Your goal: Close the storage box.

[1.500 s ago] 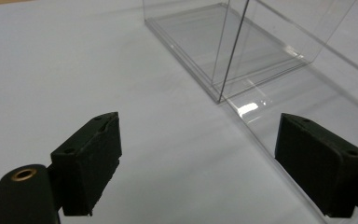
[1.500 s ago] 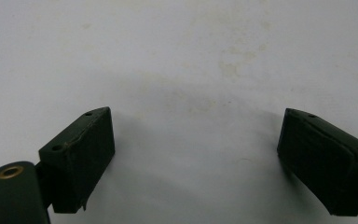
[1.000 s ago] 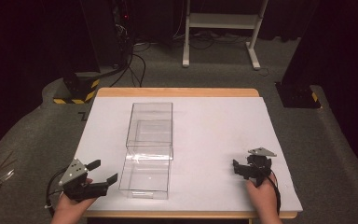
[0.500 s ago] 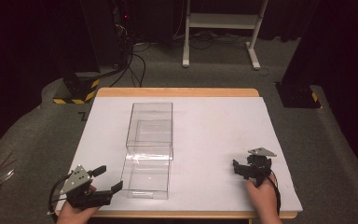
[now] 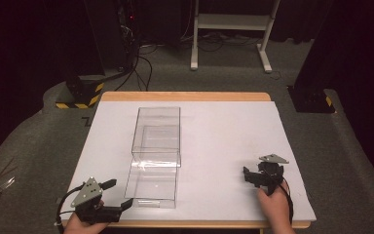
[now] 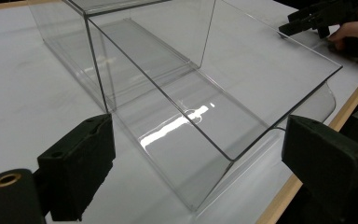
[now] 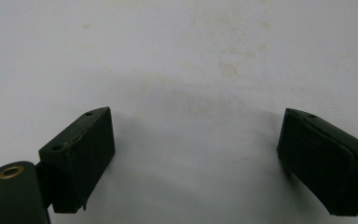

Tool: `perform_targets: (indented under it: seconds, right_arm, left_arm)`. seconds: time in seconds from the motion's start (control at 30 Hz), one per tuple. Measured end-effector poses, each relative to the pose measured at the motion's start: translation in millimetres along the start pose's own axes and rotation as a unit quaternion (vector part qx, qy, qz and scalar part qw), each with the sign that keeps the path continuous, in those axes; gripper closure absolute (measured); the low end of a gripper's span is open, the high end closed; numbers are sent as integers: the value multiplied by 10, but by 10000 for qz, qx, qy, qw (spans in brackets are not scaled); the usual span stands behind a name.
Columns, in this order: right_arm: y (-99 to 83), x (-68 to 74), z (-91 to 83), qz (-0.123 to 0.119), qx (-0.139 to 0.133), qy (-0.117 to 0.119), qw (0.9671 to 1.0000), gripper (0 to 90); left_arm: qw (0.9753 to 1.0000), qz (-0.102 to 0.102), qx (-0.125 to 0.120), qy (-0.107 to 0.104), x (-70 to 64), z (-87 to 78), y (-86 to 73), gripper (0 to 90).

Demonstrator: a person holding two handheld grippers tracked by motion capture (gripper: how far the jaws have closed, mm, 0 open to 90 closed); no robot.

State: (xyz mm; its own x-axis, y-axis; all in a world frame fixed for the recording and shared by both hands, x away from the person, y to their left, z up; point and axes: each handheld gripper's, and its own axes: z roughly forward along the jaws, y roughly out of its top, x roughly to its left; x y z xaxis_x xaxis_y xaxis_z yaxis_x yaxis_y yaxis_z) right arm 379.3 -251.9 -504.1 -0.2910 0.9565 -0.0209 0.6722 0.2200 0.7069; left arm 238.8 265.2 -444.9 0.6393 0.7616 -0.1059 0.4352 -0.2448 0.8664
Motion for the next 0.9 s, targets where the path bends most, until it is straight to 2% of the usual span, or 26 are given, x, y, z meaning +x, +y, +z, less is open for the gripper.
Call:
perform_targets:
  seconds: [0.07, 0.2, 0.43, 0.53, 0.63, 0.7, 0.9]
  right_arm:
    - [0, 0, 0, -1, -2, 0, 10000, 109]
    - [0, 0, 0, 1, 0, 0, 10000, 109]
    - [0, 1, 0, 5, 2, -1, 10000, 109]
    - [0, 0, 0, -1, -1, 1, 10000, 109]
    - [0, 0, 0, -1, -1, 1, 10000, 109]
    - [0, 0, 0, 0, -1, 0, 10000, 109]
    - [0, 1, 0, 3, 1, -2, 10000, 109]
  left_arm:
    - [10000, 37, 32, 36, 2, 2, -27, 101]
    - [9999, -65, 27, 77, 6, 15, -82, 102]
    - [9998, 8, 161, 108, 5, 107, -136, 112]
    - [9997, -74, 196, 87, 8, 145, -160, 129]
    - [9997, -66, 233, 58, -5, 180, -172, 138]
    - [9997, 22, 236, 65, -20, 204, -172, 145]
    - [9997, 75, 224, 18, -66, 260, -167, 154]
